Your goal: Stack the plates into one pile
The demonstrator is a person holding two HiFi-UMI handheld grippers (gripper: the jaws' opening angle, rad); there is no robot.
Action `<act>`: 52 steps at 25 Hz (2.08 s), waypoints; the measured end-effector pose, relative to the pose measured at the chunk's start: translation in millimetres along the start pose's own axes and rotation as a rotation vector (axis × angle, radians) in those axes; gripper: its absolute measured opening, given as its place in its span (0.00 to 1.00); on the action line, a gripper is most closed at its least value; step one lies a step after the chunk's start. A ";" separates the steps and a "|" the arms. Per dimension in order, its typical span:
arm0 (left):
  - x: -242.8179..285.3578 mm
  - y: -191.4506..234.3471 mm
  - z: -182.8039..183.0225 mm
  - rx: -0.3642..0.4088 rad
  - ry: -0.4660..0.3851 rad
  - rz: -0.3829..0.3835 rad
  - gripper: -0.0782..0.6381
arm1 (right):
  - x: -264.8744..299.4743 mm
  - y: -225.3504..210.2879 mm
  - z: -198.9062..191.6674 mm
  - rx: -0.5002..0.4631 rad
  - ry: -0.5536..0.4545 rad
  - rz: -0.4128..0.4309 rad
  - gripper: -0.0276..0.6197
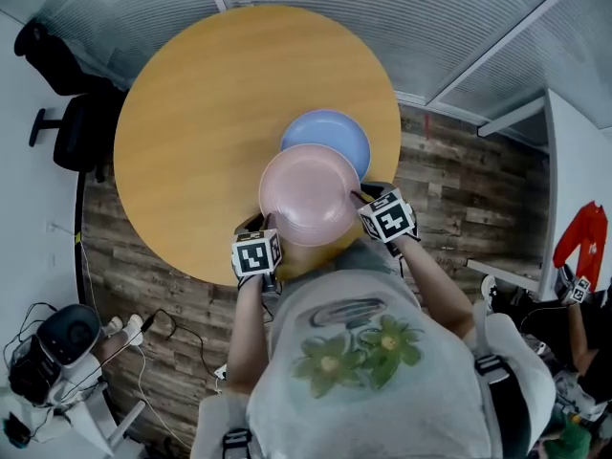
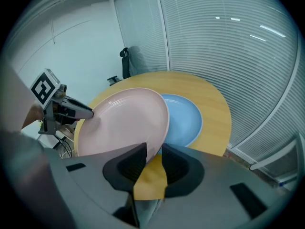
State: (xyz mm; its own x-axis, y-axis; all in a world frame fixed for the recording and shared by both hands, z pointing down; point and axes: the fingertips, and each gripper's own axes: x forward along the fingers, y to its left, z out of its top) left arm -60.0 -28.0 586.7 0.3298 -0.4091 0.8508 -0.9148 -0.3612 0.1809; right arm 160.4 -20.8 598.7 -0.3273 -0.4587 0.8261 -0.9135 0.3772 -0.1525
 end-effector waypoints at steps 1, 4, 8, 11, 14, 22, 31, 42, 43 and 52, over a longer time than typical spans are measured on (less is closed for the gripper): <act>3.6 -4.8 2.9 0.010 0.004 -0.005 0.23 | -1.5 -5.5 -2.3 0.010 -0.001 -0.005 0.22; 12.7 -16.9 11.3 0.032 0.013 -0.017 0.23 | -6.1 -19.8 -6.7 0.036 -0.002 -0.020 0.22; 25.5 -31.4 21.4 0.052 0.024 -0.027 0.23 | -10.4 -39.2 -9.2 0.059 -0.006 -0.036 0.22; 35.6 -42.9 26.2 0.065 0.029 -0.030 0.23 | -11.5 -53.5 -14.5 0.073 -0.004 -0.047 0.22; 44.0 -50.5 32.7 0.074 0.032 -0.027 0.23 | -9.9 -65.1 -17.0 0.081 -0.001 -0.052 0.22; 63.0 -55.4 61.5 0.074 0.022 -0.011 0.23 | -0.3 -93.1 2.0 0.077 -0.009 -0.046 0.22; 79.6 -53.5 101.3 0.051 -0.035 0.012 0.23 | 14.5 -123.9 39.7 0.043 -0.043 -0.034 0.22; 109.3 -43.9 106.9 0.034 -0.008 0.044 0.23 | 42.0 -139.8 52.5 0.005 -0.021 -0.018 0.22; 112.3 -43.9 106.2 0.037 -0.003 0.045 0.23 | 44.8 -141.4 51.7 0.003 -0.019 -0.017 0.22; 131.8 -41.9 97.8 0.025 0.017 0.065 0.23 | 65.7 -149.2 40.8 0.002 -0.005 0.000 0.22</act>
State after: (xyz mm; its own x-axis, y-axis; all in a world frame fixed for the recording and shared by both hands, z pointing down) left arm 44.7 -148.7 643.0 0.2659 -0.4180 0.8686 -0.9278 -0.3556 0.1129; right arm 265.3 -140.0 653.6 -0.3281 -0.4628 0.8235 -0.9140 0.3757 -0.1531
